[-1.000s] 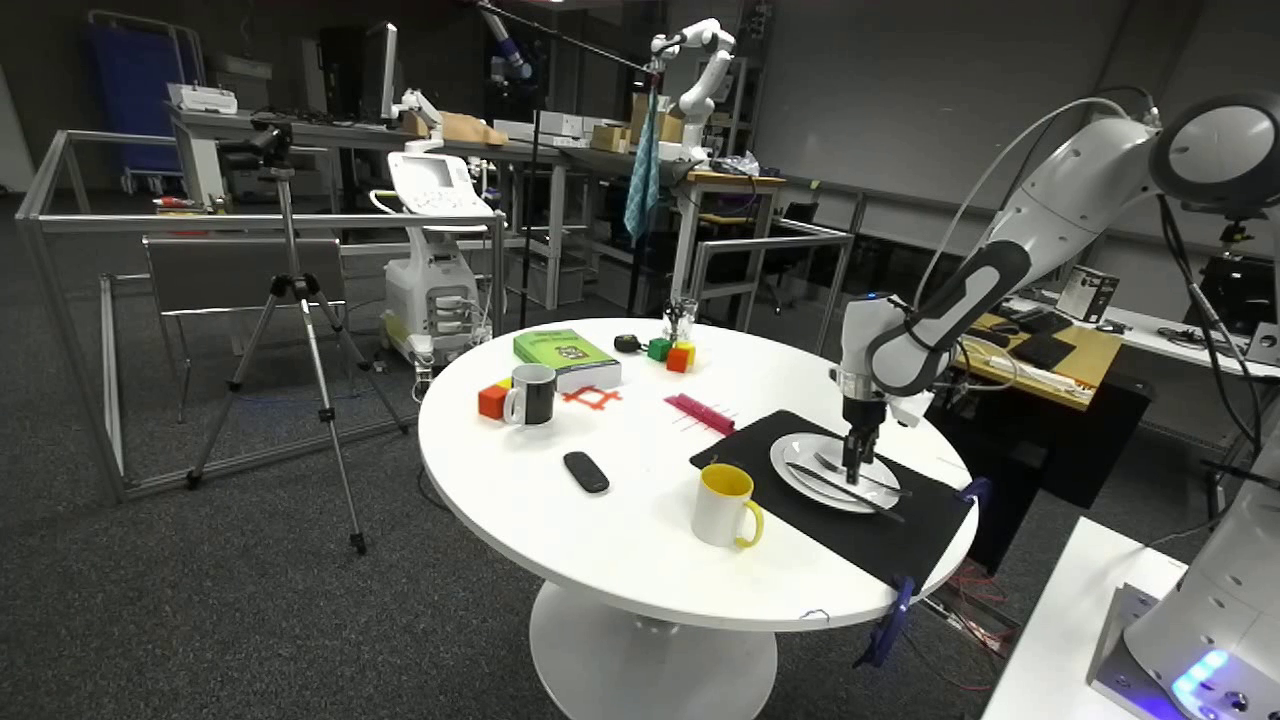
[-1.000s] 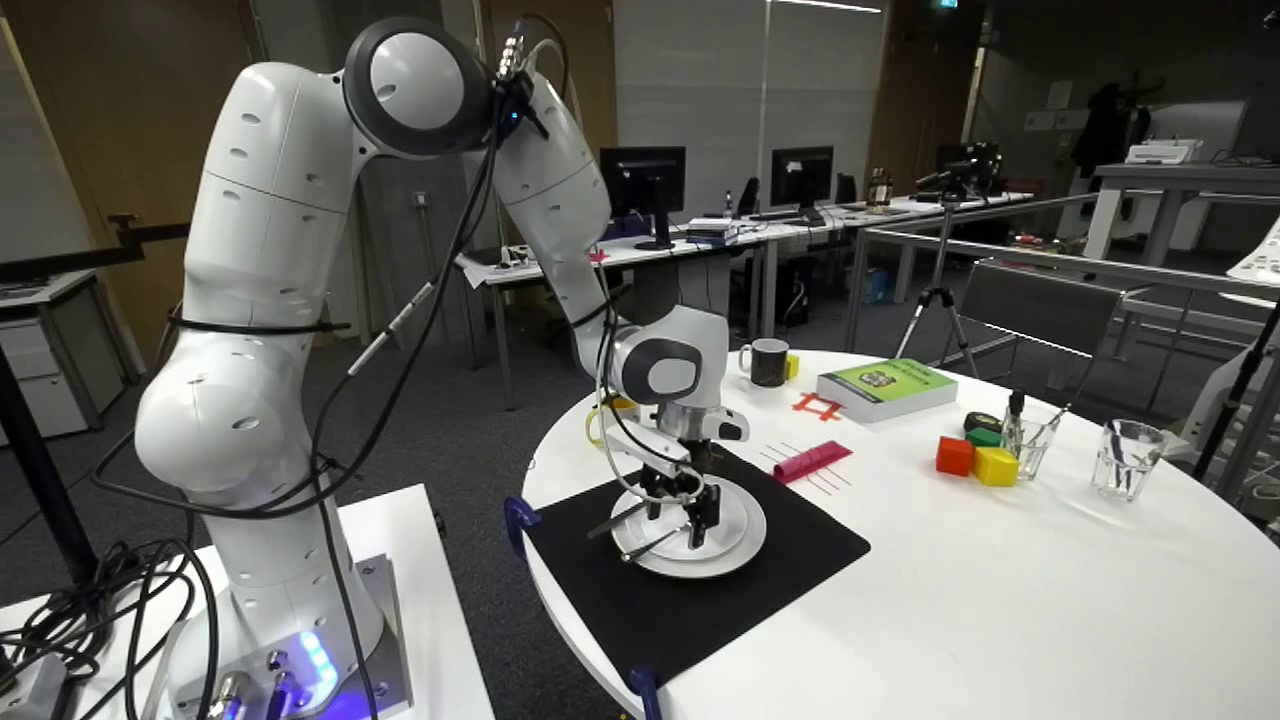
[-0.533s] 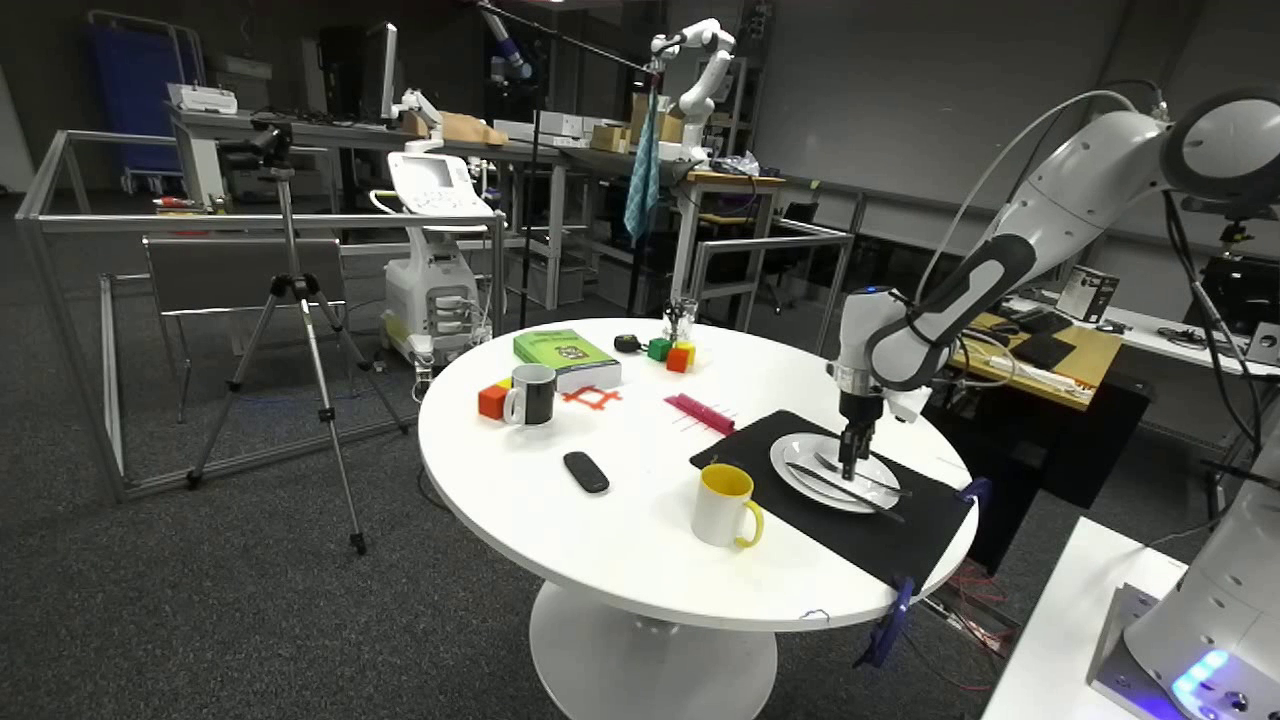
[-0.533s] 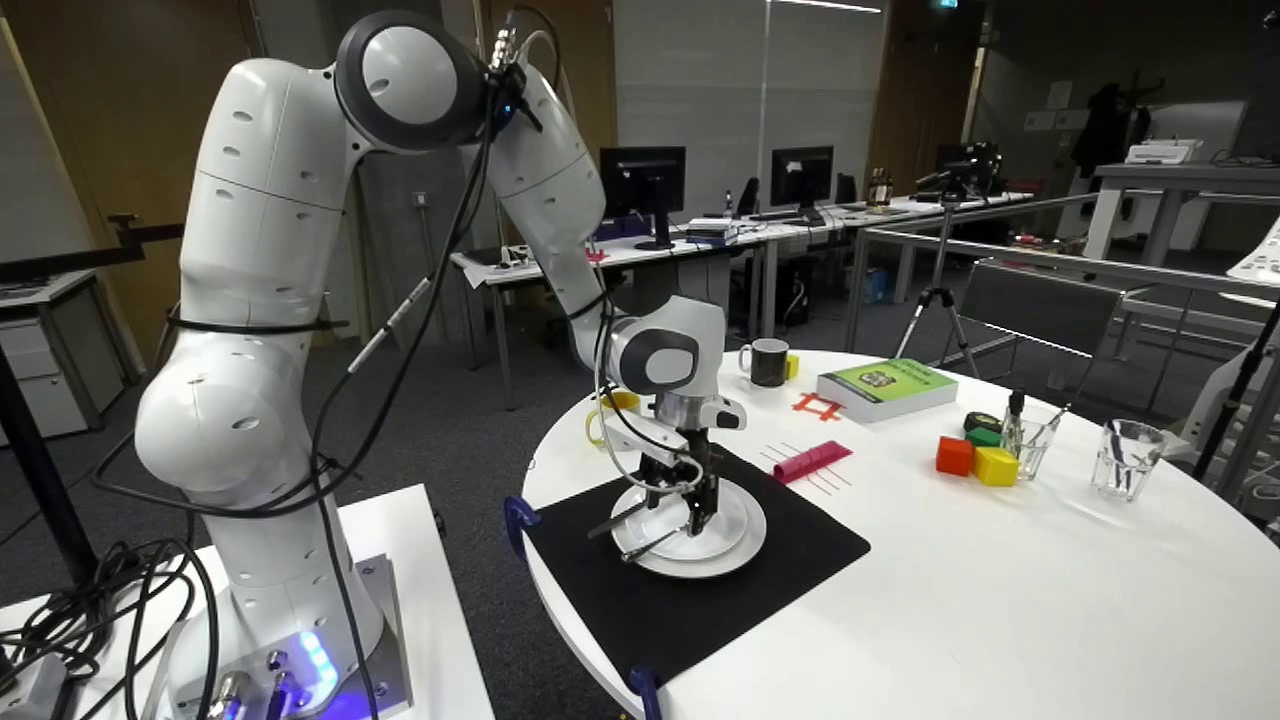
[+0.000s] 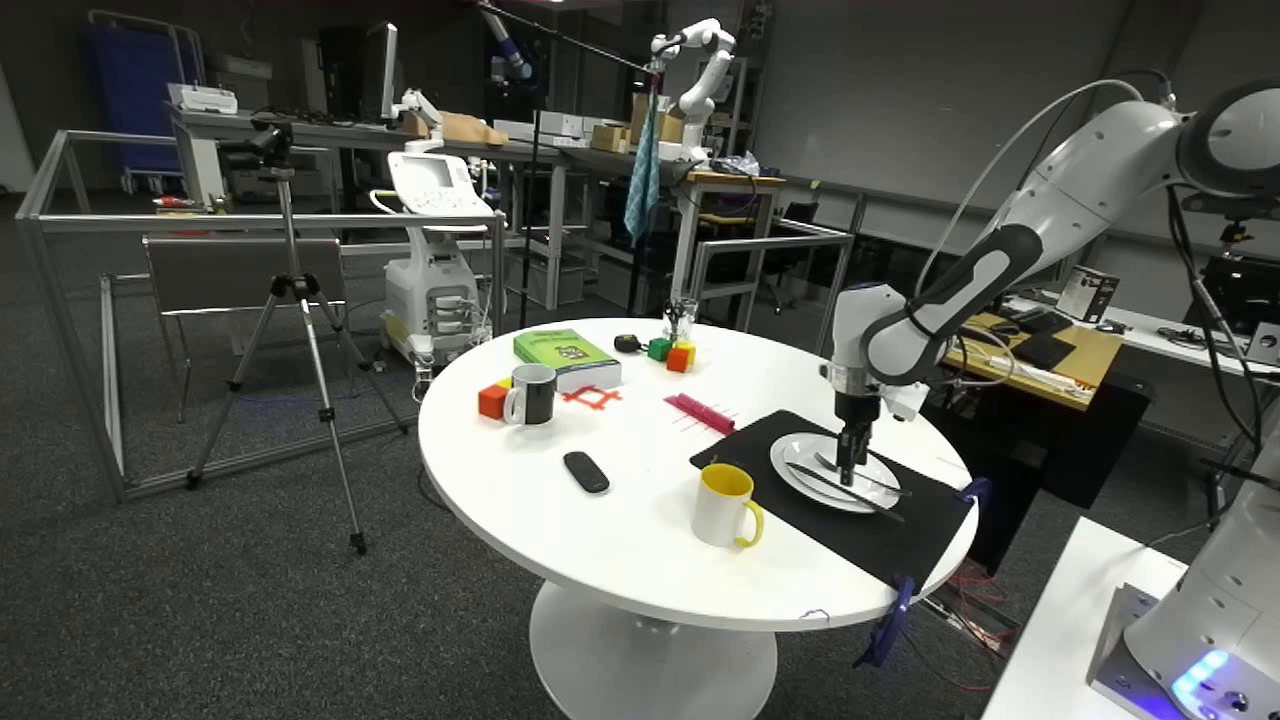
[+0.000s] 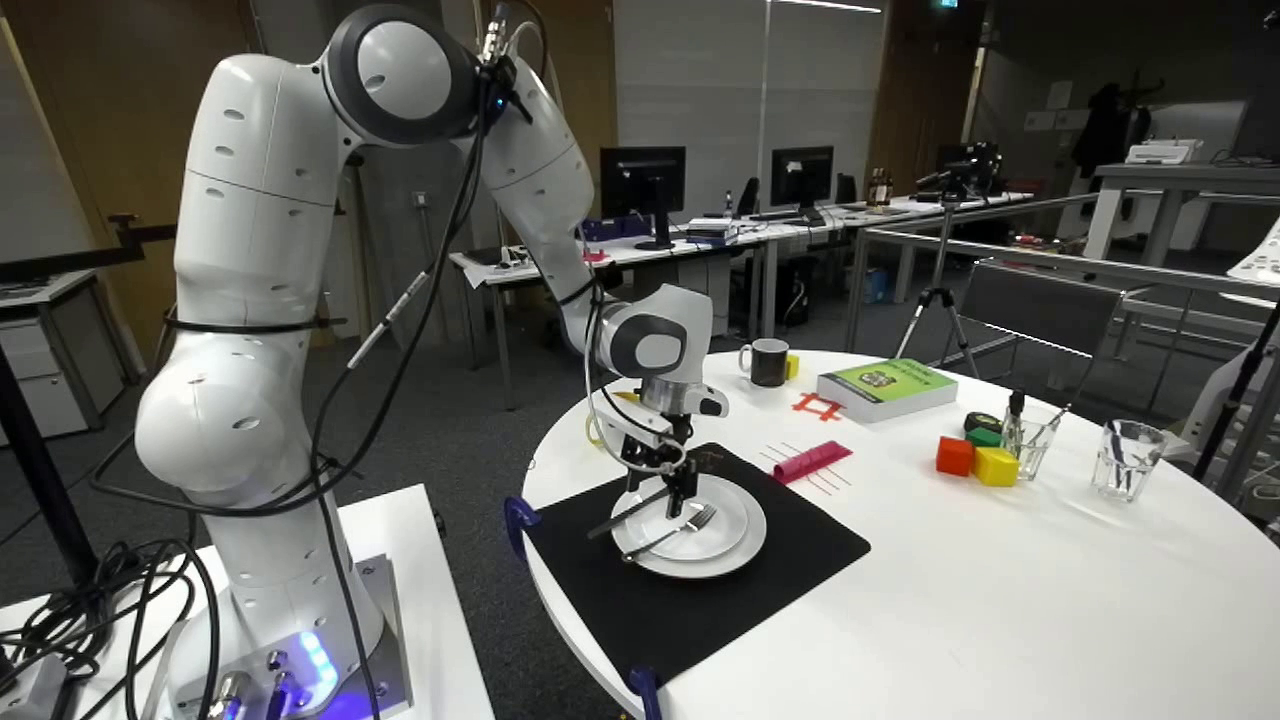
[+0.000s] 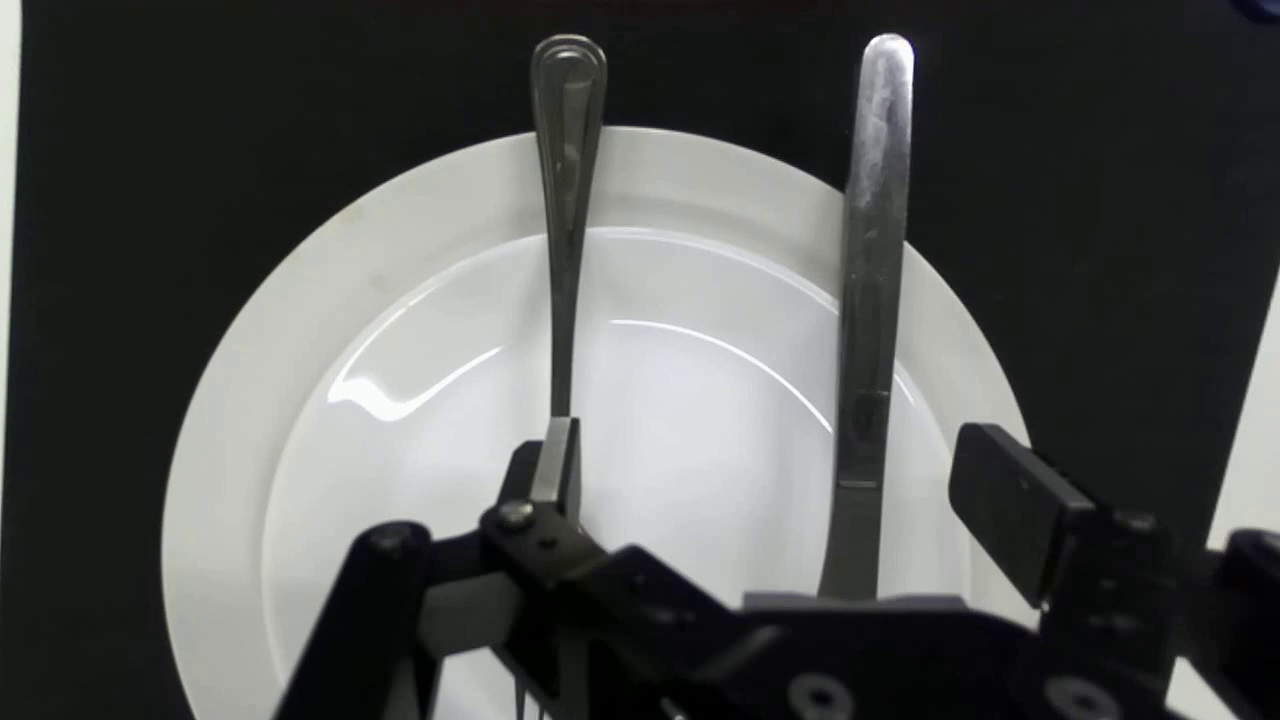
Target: Move the knife to the left of the fork
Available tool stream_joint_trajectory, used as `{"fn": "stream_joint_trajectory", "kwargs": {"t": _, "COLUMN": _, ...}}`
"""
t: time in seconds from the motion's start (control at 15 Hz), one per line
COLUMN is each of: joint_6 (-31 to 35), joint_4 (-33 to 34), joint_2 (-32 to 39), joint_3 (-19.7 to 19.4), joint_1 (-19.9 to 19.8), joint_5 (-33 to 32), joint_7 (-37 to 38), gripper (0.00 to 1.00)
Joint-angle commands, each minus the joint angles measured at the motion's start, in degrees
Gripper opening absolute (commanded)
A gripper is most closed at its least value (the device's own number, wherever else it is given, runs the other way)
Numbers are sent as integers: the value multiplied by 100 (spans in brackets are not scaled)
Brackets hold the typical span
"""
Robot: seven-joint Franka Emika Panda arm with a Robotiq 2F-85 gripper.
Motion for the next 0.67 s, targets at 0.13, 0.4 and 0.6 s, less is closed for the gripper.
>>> {"fn": "stream_joint_trajectory", "kwargs": {"t": 0.13, "joint_6": -72, "joint_4": -67, "joint_2": -165, "joint_3": 97, "joint_1": -29, "joint_5": 184, "joint_7": -7, "gripper": 100}}
{"fn": "stream_joint_trajectory", "kwargs": {"t": 0.4, "joint_6": -57, "joint_4": -13, "joint_2": -75, "joint_3": 72, "joint_1": 12, "joint_5": 180, "joint_7": 74, "gripper": 100}}
{"fn": "stream_joint_trajectory", "kwargs": {"t": 0.6, "joint_6": 35, "joint_4": 29, "joint_2": 2, "joint_3": 56, "joint_1": 16, "joint_5": 157, "joint_7": 94, "gripper": 99}}
